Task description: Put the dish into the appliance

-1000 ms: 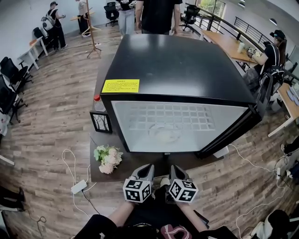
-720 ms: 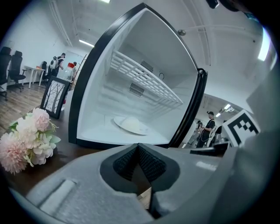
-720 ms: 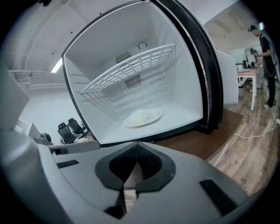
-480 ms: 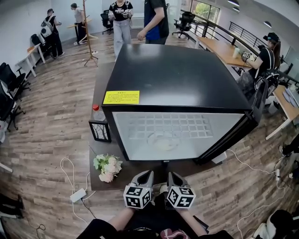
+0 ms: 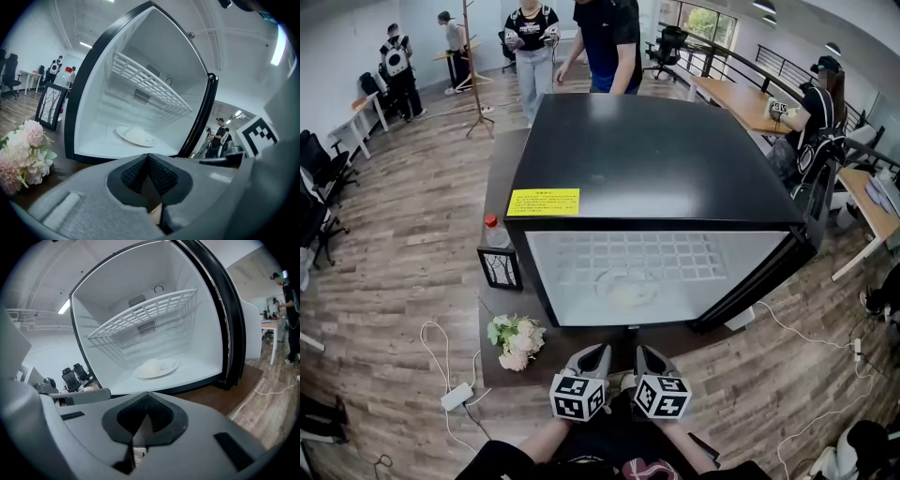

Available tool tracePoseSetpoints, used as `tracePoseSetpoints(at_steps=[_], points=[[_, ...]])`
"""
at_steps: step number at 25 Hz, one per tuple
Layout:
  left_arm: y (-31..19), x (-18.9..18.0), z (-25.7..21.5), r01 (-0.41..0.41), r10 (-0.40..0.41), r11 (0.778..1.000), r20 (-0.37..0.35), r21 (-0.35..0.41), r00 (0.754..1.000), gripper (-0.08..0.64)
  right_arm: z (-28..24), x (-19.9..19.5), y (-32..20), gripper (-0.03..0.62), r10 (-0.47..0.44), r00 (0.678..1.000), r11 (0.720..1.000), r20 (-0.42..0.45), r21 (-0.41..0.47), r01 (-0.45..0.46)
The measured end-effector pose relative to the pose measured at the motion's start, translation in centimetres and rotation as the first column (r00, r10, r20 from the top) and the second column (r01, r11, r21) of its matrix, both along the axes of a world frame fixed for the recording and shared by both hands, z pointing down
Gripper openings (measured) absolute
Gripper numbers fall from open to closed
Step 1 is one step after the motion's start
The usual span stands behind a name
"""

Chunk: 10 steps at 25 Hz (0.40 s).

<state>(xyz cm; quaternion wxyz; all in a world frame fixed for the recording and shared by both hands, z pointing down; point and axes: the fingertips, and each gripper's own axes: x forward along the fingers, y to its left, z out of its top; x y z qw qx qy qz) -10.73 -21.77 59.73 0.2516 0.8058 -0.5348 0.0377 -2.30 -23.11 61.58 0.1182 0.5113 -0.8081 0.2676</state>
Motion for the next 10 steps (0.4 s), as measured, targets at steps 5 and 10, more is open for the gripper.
tracePoseSetpoints(at_steps=[5,10], points=[[-0.14,0.00,-0.02,0.003,-0.003,1.000,0.004,0.000,1.000,0.008,-0.16,-0.08,-0.20,0.005,-0.007,1.000,1.000,0.002,0.006,0.007],[-0.51,0.10,-0.30,0.001,-0.001,1.000,0.013,0.008,1.000,0.008,-0.44,-0.14,-0.55,0.005,-0.013,1.000,1.000,-0.001,0.016,0.013]])
